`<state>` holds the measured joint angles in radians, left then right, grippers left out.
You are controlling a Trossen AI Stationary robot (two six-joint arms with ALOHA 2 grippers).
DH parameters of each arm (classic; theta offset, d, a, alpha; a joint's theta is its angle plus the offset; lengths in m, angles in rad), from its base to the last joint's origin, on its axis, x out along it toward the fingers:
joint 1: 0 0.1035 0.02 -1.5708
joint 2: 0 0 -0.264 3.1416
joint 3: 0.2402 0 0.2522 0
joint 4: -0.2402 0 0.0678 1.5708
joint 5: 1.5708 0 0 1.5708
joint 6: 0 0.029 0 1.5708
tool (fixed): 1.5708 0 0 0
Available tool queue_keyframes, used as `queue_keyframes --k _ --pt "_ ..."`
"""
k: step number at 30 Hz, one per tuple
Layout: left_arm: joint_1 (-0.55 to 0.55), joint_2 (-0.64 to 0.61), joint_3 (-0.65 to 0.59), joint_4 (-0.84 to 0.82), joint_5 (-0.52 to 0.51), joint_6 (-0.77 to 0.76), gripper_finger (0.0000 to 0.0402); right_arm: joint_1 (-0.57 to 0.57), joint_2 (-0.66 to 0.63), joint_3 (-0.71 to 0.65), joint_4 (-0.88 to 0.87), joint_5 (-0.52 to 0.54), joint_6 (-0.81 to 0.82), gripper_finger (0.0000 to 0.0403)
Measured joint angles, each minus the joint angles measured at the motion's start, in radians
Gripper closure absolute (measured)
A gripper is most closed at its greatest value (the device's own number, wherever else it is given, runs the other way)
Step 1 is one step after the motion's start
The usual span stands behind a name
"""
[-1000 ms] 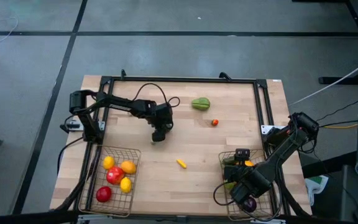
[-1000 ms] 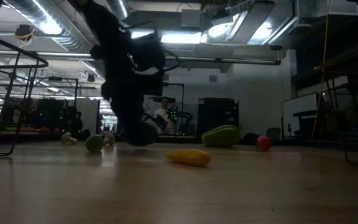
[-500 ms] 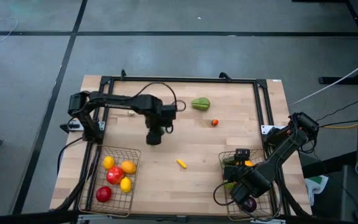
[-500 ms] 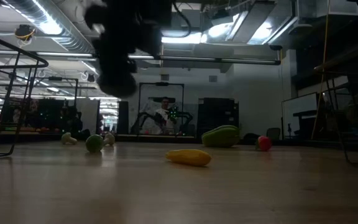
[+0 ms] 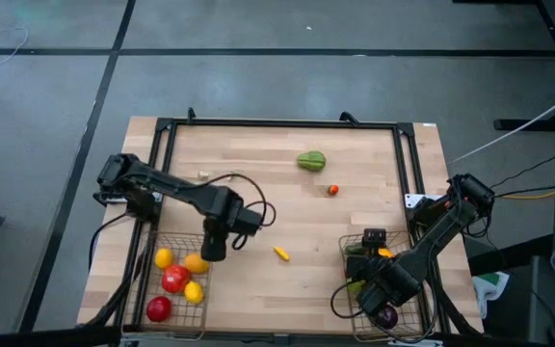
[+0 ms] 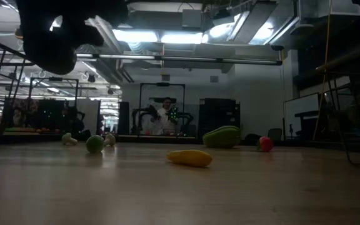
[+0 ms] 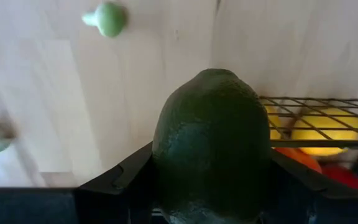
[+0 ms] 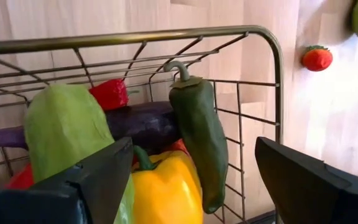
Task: Sort produce into baskets
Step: Put the green lime into the left wire basket
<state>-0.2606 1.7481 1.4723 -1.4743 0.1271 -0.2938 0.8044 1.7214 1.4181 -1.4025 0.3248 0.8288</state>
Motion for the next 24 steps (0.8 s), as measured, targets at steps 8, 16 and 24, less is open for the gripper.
queue_keyframes --k 8,16,24 --pt "-0.046 -0.03 -0.006 -0.006 -0.145 -0.054 0.0181 0.0 0.0 0.0 0.02 0.023 0.0 0.0065" --pt "-0.054 -0.101 -0.006 -0.011 -0.144 -0.172 0.018 0.0 0.0 0.0 0.046 0.024 0.0 0.0065" --pt "-0.148 -0.169 -0.006 -0.013 0.031 -0.367 0.018 0.0 0.0 0.0 0.046 0.024 0.0 0.0065"
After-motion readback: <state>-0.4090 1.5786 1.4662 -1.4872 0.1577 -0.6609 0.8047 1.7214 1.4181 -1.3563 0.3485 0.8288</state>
